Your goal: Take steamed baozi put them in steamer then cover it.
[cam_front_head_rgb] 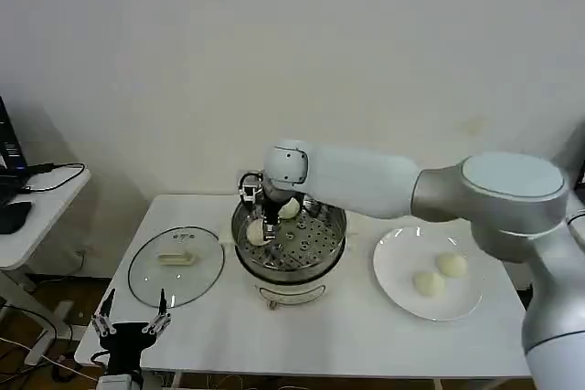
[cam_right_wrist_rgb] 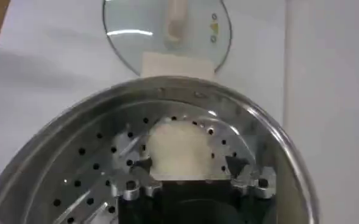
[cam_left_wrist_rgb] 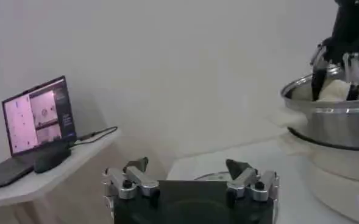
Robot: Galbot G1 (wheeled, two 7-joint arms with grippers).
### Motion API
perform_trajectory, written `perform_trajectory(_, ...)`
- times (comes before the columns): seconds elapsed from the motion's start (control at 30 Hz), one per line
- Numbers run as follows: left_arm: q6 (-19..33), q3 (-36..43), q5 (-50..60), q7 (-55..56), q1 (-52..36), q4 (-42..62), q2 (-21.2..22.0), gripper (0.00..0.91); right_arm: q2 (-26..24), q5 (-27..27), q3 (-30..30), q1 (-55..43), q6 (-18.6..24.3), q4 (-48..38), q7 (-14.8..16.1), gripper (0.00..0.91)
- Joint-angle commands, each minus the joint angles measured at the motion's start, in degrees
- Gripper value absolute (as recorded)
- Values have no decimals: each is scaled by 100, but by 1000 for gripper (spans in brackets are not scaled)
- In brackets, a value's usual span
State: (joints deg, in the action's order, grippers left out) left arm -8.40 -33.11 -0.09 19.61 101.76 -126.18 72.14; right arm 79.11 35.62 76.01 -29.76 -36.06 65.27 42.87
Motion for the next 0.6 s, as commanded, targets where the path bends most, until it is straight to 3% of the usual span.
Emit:
perform_trajectory(0.03, -24, 19, -18, -11, -23, 33, -53, 907, -1344, 228, 322, -1226, 52, 1388, 44, 907)
perform_trajectory(0.07, -33, 38, -20, -13, -30, 29, -83, 907, -1717, 160, 475, -1487, 126, 1714, 114, 907)
perform_trajectory(0.1, -42, 47, -20, -15, -37, 21, -93, 907, -1771, 138, 498, -1541, 155, 1796, 114, 907)
perform_trajectory(0.17, -62, 82, -15, -22, -64, -3, -113, 907, -2658, -257, 879, -1867, 467, 2381, 354, 907)
perform_trajectory(0.3, -81, 194, 55, -33, -86, -2, -100, 907, -3912, -1004, 1142, -1942, 1117, 3014, 729, 907)
perform_trajectory(0.33, -82, 232, 91, -36, -75, 3, -88, 907, -4026, -1159, 1148, -1919, 1167, 3083, 779, 907)
perform_trajectory(0.37, -80, 260, 140, -39, -64, 10, -79, 907, -4536, -1388, 1136, -1846, 1304, 3175, 851, 907)
perform_trajectory(0.43, -74, 305, 202, -46, -19, 16, -65, 907, -5030, -1701, 1038, -1670, 1437, 3307, 924, 907)
perform_trajectory(0.53, -67, 332, 250, -57, 16, 37, -48, 907, -5568, -2137, 724, -1337, 1609, 3444, 983, 907)
perform_trajectory(0.6, -68, 361, 287, -61, 22, 36, -28, 907, -5919, -2456, 209, -801, 1736, 3563, 1005, 907)
